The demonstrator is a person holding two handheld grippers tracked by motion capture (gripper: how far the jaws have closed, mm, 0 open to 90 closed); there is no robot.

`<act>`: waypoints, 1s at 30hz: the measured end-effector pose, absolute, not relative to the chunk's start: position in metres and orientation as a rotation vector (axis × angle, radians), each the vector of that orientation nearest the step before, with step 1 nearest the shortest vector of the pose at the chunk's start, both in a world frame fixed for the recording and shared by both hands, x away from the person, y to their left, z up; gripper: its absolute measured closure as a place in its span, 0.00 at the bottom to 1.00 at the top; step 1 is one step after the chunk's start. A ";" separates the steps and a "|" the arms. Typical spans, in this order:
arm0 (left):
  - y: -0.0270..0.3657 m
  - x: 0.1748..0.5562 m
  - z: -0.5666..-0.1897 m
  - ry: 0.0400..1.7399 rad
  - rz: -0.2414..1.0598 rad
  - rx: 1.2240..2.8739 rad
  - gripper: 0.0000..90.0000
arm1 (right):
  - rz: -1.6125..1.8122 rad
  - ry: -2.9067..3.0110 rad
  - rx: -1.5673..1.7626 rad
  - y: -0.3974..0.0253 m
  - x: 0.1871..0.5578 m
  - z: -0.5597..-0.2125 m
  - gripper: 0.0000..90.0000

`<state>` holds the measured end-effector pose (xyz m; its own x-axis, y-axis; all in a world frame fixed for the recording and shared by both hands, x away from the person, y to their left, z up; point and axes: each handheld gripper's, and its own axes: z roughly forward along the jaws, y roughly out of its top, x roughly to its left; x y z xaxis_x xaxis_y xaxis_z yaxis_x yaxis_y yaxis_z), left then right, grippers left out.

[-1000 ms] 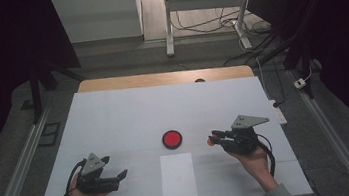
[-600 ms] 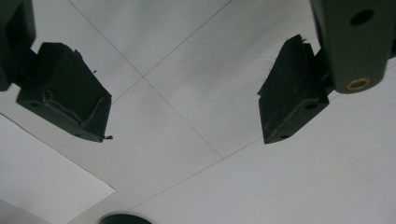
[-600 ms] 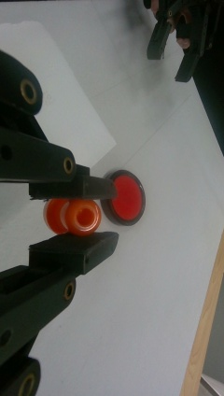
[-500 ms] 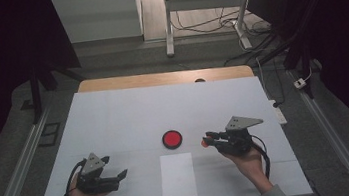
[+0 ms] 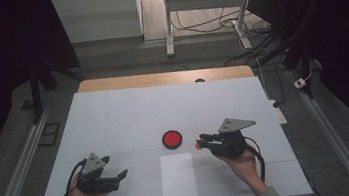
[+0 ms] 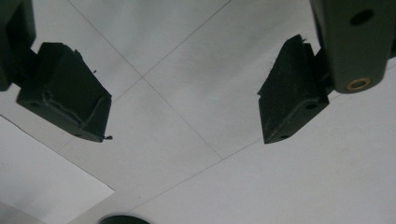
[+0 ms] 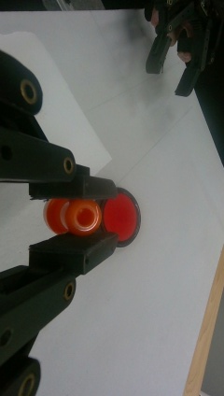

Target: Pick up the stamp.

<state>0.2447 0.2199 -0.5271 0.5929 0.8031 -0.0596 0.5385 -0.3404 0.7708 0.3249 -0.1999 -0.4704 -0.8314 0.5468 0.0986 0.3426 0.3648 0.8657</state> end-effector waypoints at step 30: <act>0.218 0.246 -0.528 1.061 0.421 2.042 0.19 | 1.491 2.465 0.723 -0.159 0.321 -0.477 0.80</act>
